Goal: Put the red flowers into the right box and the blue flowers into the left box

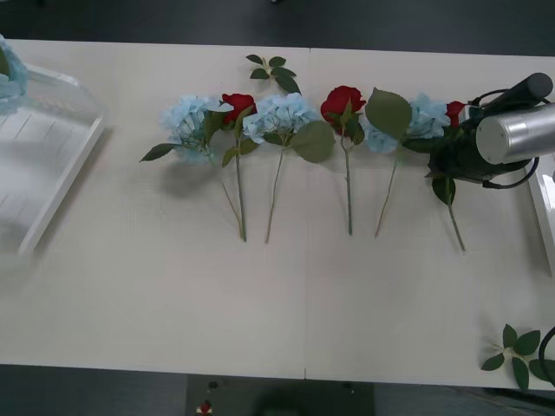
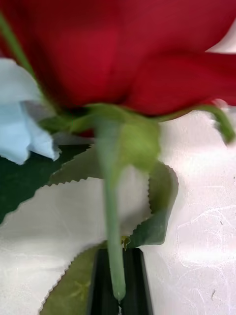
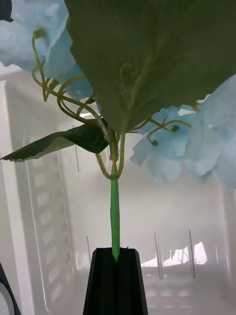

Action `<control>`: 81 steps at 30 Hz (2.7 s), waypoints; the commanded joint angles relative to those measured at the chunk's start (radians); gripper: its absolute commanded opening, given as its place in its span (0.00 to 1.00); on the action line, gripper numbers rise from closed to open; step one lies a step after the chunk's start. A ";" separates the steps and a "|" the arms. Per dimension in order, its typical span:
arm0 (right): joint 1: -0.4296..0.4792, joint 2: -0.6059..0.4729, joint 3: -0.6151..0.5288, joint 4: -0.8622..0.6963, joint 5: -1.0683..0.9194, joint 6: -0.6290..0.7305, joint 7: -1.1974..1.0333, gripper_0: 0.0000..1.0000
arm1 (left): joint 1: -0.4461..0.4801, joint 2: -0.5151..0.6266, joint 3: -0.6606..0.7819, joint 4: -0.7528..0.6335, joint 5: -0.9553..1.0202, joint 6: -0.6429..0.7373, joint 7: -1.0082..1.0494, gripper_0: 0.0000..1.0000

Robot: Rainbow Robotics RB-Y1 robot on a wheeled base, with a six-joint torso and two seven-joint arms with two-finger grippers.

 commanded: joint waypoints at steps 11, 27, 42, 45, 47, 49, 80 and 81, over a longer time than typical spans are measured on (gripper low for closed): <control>-0.088 -0.126 -0.066 -0.058 -0.010 0.162 -0.011 0.00 | -0.003 -0.123 0.008 0.101 -0.144 -0.180 0.074 0.00; -0.195 -0.435 -0.176 -0.130 -0.027 0.545 0.273 0.00 | 0.007 -0.134 0.008 0.115 -0.172 -0.211 0.073 1.00; -0.106 -0.430 -0.175 0.320 0.031 0.153 0.651 0.00 | 0.007 -0.010 0.008 0.014 0.057 0.068 0.050 1.00; -0.086 -0.418 -0.164 0.347 0.030 0.096 0.657 0.00 | 0.006 0.027 0.008 0.003 0.218 0.169 0.050 1.00; -0.071 -0.410 -0.156 0.344 0.027 0.073 0.647 0.00 | 0.007 0.041 0.008 0.003 0.328 0.225 0.050 1.00; -0.060 -0.401 -0.156 0.344 0.024 0.052 0.644 0.00 | 0.010 0.044 0.010 0.004 0.436 0.271 0.051 1.00; -0.042 -0.599 -0.179 -0.188 -0.420 0.410 0.516 0.67 | 0.595 0.001 0.008 -0.810 0.996 -0.087 0.038 1.00; -0.020 -0.608 -0.176 -0.269 -0.476 0.429 0.454 0.67 | 0.616 -0.019 0.007 -0.836 0.991 -0.111 0.038 1.00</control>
